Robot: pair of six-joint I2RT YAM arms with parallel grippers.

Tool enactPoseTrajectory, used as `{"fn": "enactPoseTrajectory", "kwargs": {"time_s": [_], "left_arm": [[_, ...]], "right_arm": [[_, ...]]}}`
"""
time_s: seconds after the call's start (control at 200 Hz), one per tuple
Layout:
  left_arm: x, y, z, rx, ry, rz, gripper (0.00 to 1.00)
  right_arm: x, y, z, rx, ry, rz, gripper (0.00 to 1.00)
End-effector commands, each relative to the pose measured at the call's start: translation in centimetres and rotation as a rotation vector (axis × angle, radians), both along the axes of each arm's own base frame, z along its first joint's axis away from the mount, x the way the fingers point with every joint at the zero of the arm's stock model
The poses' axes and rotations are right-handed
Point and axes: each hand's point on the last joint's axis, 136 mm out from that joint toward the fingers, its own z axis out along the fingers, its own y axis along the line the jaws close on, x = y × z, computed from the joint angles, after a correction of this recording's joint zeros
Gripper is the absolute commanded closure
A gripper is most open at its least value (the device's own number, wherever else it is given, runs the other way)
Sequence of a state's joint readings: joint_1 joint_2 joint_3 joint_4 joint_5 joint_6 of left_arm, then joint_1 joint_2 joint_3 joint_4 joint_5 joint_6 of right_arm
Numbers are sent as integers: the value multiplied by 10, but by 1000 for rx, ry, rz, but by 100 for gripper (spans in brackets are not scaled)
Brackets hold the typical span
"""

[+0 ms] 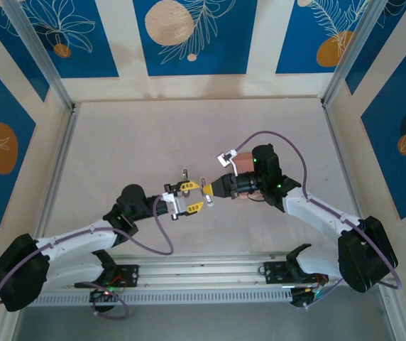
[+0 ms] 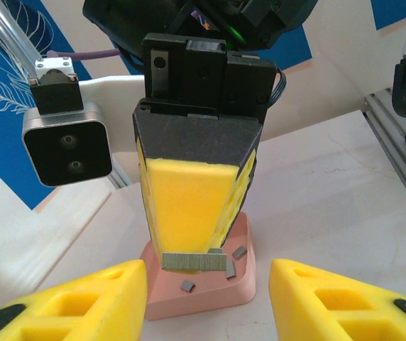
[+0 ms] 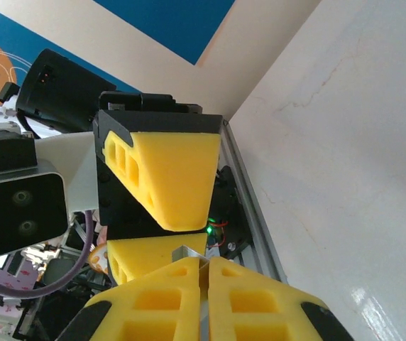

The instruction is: Load the staples into the stapler

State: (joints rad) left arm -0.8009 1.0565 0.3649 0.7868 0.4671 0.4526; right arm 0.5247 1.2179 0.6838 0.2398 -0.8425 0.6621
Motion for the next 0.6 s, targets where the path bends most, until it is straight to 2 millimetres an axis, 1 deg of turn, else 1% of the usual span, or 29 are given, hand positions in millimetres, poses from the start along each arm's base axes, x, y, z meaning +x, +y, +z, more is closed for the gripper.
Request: {"fn": "enactPoseTrajectory", "kwargs": {"time_s": [0.0,0.105,0.315,0.51,0.595], "left_arm": [[-5,-3,13,-42,-69,-27,51],[-4,-5,15,-49,-77,-33,52],[-5,-8,15,-48,-92,-48,59],[-4,-8,16,-55,-106,-45,60],[-4,-8,17,-57,-112,-46,63]], "right_arm": [[-9,1,4,19,2,38,91],[-10,2,4,22,0,46,91],[-11,4,4,27,3,56,91],[-14,6,2,27,10,73,91],[-14,6,2,26,11,73,91]]}}
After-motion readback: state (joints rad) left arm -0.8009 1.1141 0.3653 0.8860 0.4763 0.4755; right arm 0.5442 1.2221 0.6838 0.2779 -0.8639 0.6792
